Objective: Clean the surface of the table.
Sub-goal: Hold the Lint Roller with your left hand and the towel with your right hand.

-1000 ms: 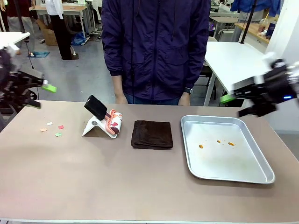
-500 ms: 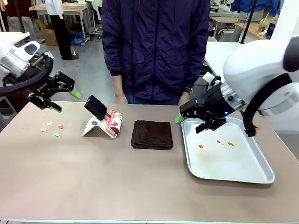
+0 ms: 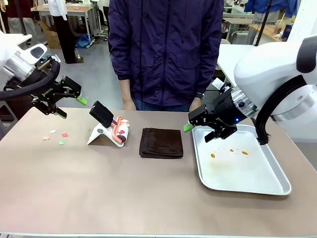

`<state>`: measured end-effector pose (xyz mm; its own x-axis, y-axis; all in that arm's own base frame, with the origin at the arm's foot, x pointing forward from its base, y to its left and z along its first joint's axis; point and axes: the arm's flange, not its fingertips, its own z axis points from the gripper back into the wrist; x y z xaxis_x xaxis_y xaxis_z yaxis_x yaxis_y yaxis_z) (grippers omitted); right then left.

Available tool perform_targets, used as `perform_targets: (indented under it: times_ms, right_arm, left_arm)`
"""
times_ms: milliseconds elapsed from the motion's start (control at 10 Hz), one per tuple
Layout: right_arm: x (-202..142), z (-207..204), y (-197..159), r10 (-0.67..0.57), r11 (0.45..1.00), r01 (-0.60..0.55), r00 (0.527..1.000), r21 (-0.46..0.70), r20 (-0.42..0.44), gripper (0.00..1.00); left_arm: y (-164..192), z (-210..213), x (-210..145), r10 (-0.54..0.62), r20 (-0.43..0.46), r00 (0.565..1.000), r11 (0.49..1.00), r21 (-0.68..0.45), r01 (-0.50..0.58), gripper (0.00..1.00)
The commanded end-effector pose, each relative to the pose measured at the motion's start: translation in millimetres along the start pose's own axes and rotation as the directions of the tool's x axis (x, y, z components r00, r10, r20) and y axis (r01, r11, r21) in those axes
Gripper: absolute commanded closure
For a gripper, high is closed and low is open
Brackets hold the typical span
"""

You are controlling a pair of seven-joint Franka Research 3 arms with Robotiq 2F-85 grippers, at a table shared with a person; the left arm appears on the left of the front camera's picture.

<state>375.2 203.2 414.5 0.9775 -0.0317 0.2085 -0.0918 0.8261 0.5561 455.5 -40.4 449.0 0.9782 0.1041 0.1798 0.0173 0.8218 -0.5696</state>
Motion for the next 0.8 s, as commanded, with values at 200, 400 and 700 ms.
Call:
perform_targets:
  times_ms: [200, 400, 700]
  right_arm:
    - [36, -35, 23, 0.056, 0.997, -0.056, 0.998, -0.06, 0.012, 0.0]
    - [67, -77, 37, 0.048, 0.993, -0.053, 0.998, -0.106, -0.047, 0.0]
    - [98, -125, 48, 0.017, 0.978, -0.032, 0.997, -0.206, -0.07, 0.0]
  left_arm:
    - [-15, -24, 21, -0.012, -0.021, 1.0, 0.999, 0.034, 0.012, 0.0]
    - [-17, -45, 37, -0.005, -0.04, 0.999, 1.0, 0.023, 0.006, 0.0]
    - [-11, -73, 59, 0.047, -0.091, 0.995, 0.998, 0.034, -0.044, 0.0]
